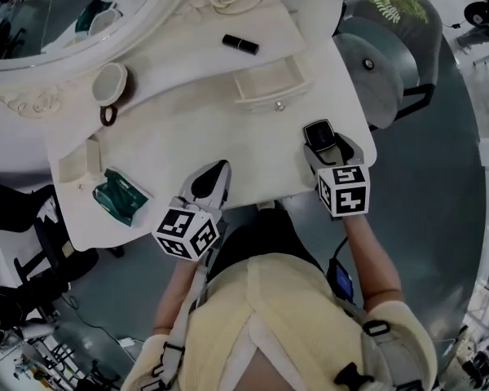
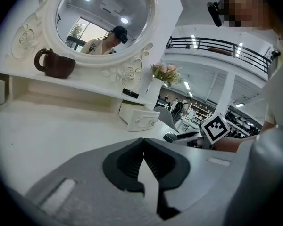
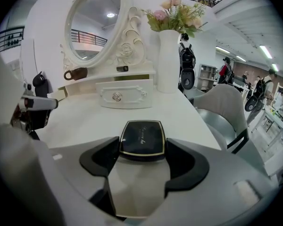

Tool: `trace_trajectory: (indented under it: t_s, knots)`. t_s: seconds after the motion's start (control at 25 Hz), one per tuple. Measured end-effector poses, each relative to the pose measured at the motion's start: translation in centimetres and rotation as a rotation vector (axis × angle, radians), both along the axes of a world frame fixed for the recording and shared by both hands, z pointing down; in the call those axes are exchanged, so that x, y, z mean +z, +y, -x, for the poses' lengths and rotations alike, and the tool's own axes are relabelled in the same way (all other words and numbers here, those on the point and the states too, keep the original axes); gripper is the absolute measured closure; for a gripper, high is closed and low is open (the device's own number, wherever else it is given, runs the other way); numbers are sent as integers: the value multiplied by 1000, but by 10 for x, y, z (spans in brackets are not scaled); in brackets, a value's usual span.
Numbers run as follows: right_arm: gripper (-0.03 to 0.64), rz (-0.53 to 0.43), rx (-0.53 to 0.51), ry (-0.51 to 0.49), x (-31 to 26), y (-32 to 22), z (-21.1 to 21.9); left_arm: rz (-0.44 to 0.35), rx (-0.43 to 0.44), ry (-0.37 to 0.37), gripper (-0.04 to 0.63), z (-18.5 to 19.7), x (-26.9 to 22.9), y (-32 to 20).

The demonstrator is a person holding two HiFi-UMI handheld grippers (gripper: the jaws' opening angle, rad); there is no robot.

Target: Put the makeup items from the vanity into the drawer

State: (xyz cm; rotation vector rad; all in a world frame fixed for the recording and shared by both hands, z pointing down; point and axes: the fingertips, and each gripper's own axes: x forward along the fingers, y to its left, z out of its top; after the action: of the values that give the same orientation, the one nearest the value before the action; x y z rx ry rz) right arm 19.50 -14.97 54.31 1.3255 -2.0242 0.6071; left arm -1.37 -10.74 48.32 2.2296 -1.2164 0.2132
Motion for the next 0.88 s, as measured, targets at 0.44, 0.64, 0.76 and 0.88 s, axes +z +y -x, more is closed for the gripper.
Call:
trace_trajectory:
  t_s: [0.44,0.64,0.76,0.88]
  knots:
    - [305,-44,-20,17,-1,3,4,-21,50,136,606,26,-17,7]
    - [305,-52,-7,11,-9,2,12,-46,21,161,606,49,-30,-4]
    - [305,-63,-11,-9,-21,1,25,-70,37,124,603,60,-35,-10]
    - [306,-69,-26,-36,-37,0,42,-107,57,79,603,68,-38,-15]
